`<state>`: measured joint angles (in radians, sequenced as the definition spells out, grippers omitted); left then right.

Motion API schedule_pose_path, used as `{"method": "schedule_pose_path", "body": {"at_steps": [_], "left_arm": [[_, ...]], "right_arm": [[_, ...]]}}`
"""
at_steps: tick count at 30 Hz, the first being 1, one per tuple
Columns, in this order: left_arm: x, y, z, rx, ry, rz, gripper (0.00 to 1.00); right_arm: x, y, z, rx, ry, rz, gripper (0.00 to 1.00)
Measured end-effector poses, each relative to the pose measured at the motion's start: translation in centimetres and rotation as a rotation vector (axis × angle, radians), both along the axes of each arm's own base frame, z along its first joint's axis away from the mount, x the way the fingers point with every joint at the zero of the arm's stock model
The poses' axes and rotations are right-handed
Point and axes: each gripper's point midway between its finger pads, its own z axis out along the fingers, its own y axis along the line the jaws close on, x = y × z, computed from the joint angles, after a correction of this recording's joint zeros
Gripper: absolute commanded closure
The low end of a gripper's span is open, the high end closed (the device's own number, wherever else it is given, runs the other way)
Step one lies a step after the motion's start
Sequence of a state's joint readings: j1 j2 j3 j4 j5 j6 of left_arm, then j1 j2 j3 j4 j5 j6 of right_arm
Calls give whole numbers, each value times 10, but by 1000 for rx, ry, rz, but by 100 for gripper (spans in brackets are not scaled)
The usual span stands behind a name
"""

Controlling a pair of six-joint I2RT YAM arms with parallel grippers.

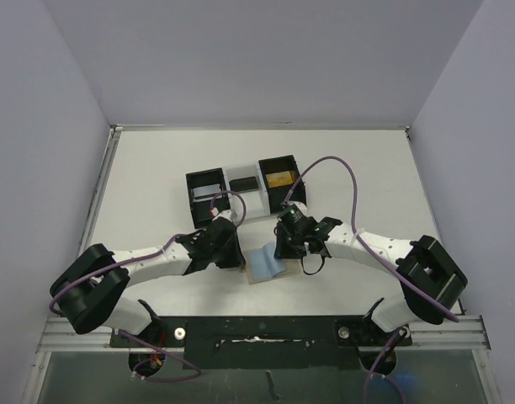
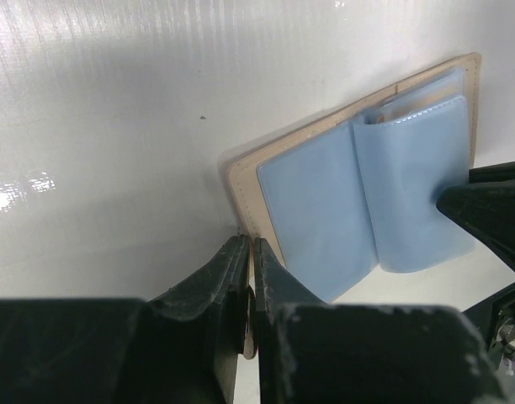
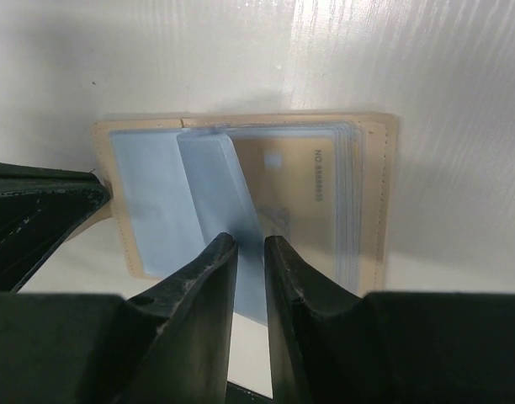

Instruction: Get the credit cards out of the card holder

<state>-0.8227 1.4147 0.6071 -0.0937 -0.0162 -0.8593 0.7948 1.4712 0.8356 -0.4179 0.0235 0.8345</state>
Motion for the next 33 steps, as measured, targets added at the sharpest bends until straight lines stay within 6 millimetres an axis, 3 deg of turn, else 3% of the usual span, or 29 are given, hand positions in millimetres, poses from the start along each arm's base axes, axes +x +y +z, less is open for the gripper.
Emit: {"method": "schedule_pose_path", "body": {"at_steps": [5, 13, 18, 22, 26, 33], "left_arm": [[-1, 0, -2, 5, 6, -1, 94], [-1, 0, -2, 5, 6, -3, 94], [-1, 0, -2, 5, 6, -3, 94], [-1, 0, -2, 5, 5, -3, 94], [-1, 0, -2, 5, 5, -4, 94], [4, -5, 6, -7, -7, -4, 94]], "right_arm": [[-3, 7, 2, 30, 8, 26, 75], [-10, 61, 26, 289, 32, 176, 70], [-13, 70, 26, 331, 52, 206, 64], [-7, 64, 38, 337, 15, 185, 60], [7, 40, 47, 271, -50, 91, 57], [6, -5, 17, 57, -11, -16, 53]]}}
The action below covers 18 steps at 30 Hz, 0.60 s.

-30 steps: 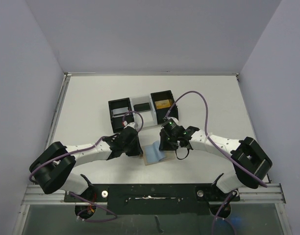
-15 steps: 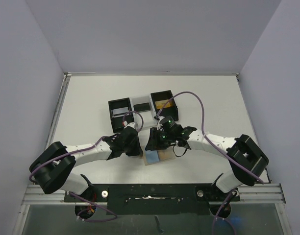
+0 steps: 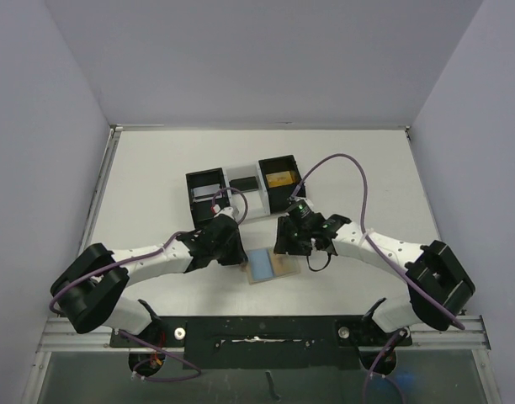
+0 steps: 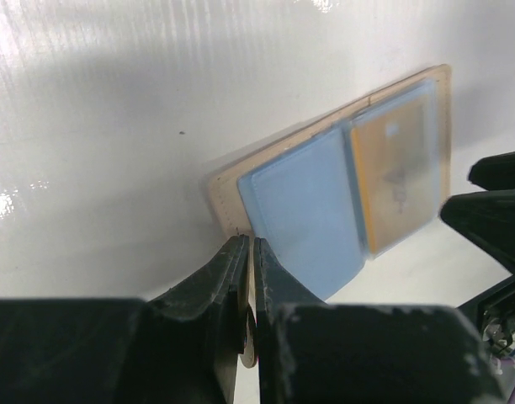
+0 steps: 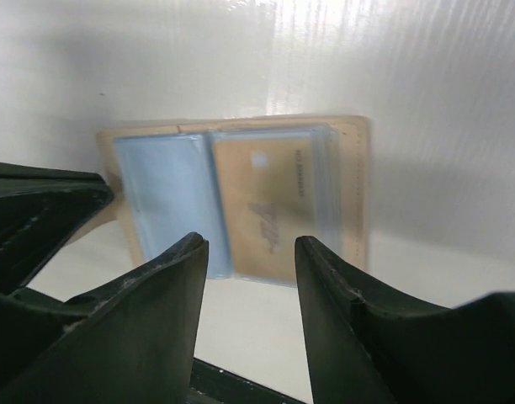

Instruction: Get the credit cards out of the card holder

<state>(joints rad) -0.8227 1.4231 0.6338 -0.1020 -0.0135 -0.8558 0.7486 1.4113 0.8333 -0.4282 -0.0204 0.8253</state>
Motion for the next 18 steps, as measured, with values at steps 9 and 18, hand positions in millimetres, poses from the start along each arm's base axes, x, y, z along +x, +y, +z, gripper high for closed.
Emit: {"method": "schedule_pose_path", "body": {"at_steps": [9, 18], "left_arm": [[2, -3, 4, -8, -7, -1, 94], [1, -3, 3, -7, -3, -6, 94]], "right_arm": [[-11, -10, -35, -149, 75, 14, 53], [-9, -3, -37, -186, 66, 35, 62]]}}
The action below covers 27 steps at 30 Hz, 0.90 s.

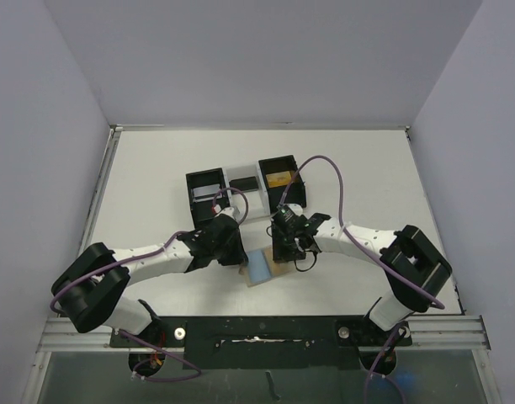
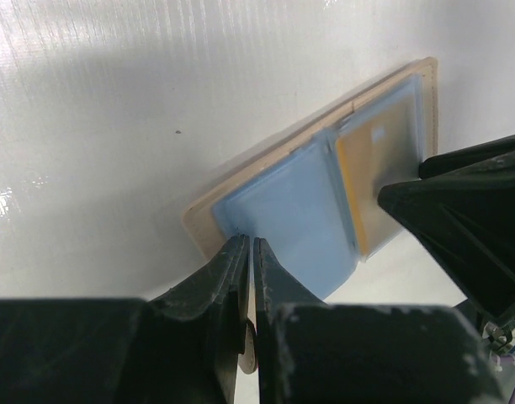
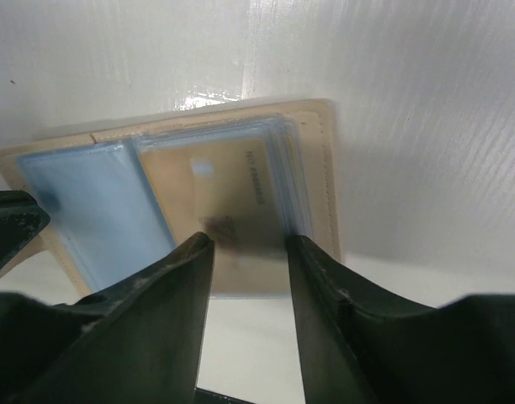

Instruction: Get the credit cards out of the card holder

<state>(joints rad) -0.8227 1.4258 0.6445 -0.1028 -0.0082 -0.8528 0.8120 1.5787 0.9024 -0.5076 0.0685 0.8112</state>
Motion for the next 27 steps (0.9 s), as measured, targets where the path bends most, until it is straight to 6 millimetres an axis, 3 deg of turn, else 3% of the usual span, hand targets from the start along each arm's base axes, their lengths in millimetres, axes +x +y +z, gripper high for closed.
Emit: {"method": "schedule_pose_path", "body": {"at_steps": [11, 20, 24, 27], "left_arm": [[-4, 0, -9, 14, 30, -10, 95], [-4, 0, -9, 13, 31, -11, 95], [-4, 0, -9, 14, 31, -11, 87], [-5, 1, -9, 18, 32, -8, 75]], "right_arm": [[1, 13, 8, 59, -12, 12, 71], [4, 20, 22, 111, -40, 7, 64], [3, 14, 20, 85, -37, -6, 60], [2, 12, 19, 72, -36, -8, 56]]}}
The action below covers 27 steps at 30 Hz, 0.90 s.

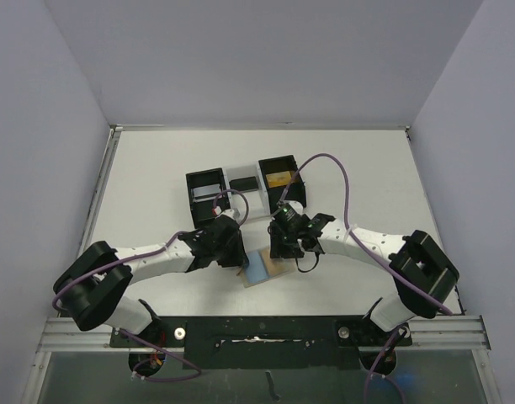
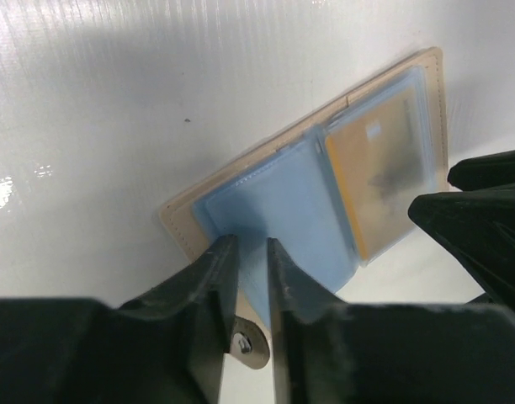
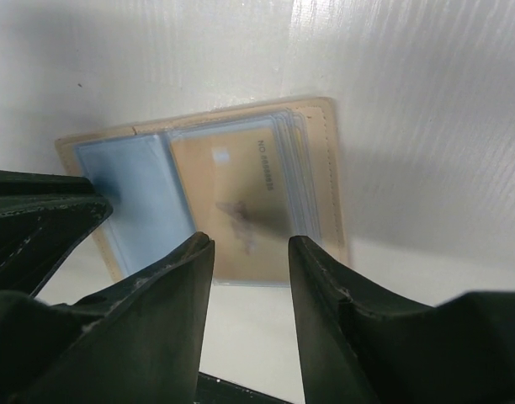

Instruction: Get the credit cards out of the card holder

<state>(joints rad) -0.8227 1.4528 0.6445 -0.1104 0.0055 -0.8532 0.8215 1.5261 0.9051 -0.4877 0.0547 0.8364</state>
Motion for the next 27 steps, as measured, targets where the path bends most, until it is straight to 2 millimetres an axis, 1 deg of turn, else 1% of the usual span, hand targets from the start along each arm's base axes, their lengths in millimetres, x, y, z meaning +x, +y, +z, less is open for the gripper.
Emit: {"method": "schedule_pose_path", "body": {"at_steps": [1, 4, 9, 12, 13, 20, 27], "left_arm": [[0, 1, 1, 2, 0, -1, 71], [-1, 4, 3, 11, -5, 7, 64], [-2, 10, 2, 31, 0, 17, 62], [-3, 10, 2, 32, 3, 18, 62], [-3, 10, 2, 32, 4, 17, 62], [-4, 10, -1, 37, 14, 16, 76], [-7, 11, -4, 40, 21, 13, 82]], "right_arm": [[-1, 0, 0, -3, -1, 3, 54], [-2, 2, -1, -11, -6, 19, 48], [-4, 8, 3, -21, -28, 51, 45], [-1, 13, 3, -37, -44, 59, 44], [0, 14, 2, -44, -47, 62, 43], [1, 18, -14, -151, -42, 99, 40], [2, 21, -15, -194, -62, 114, 36]]}}
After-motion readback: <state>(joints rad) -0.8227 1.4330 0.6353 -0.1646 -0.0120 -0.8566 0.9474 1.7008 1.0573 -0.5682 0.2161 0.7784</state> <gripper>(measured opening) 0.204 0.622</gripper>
